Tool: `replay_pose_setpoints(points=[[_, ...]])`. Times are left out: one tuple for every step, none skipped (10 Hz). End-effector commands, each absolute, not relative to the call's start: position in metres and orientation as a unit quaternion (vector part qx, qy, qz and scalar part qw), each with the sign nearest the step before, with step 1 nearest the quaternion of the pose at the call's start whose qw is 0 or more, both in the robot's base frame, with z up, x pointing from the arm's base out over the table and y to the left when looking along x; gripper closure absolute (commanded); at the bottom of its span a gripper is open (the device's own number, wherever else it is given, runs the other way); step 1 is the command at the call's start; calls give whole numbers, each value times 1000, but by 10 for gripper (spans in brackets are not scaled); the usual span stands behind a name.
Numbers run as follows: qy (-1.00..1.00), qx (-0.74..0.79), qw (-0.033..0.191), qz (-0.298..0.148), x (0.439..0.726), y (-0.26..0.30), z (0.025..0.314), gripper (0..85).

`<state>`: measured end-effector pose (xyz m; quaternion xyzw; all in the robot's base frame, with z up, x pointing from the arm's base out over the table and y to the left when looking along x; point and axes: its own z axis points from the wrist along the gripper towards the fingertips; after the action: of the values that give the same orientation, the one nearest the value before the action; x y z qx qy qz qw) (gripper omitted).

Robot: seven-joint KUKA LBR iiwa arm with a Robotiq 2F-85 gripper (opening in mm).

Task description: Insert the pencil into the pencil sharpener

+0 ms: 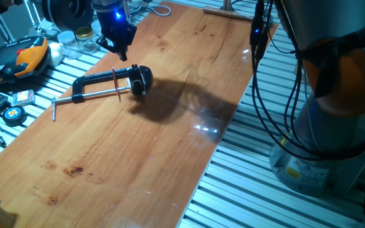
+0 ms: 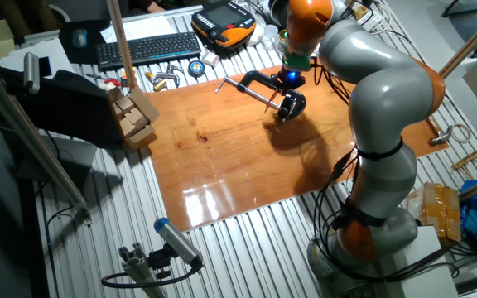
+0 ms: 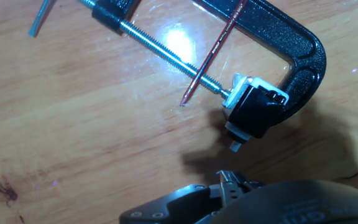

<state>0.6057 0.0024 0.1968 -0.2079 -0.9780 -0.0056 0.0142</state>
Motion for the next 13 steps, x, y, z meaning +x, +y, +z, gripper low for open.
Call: replay_pose_setpoints(points=[[-977,-211,13,-5,609,3,194,850],[-976,-217,10,-6,613,3,190,850],[-974,-225,7,-5,618,3,185,850],[-973,-230,3,0,623,2,180,850],[-973,-232,2,-1,628,1,174,850],[-972,-233,2,-1,630,0,172,850],[-973,-232,4,-2,633,-1,170,850],[-973,-229,7,-5,637,-4,169,850],[-974,-228,11,-8,642,-8,167,850],[-974,-228,13,-10,647,-11,164,850],[-973,-229,13,-11,651,-14,162,850],[-973,-231,13,-10,654,-16,160,850],[-971,-240,14,-9,656,-17,159,850]])
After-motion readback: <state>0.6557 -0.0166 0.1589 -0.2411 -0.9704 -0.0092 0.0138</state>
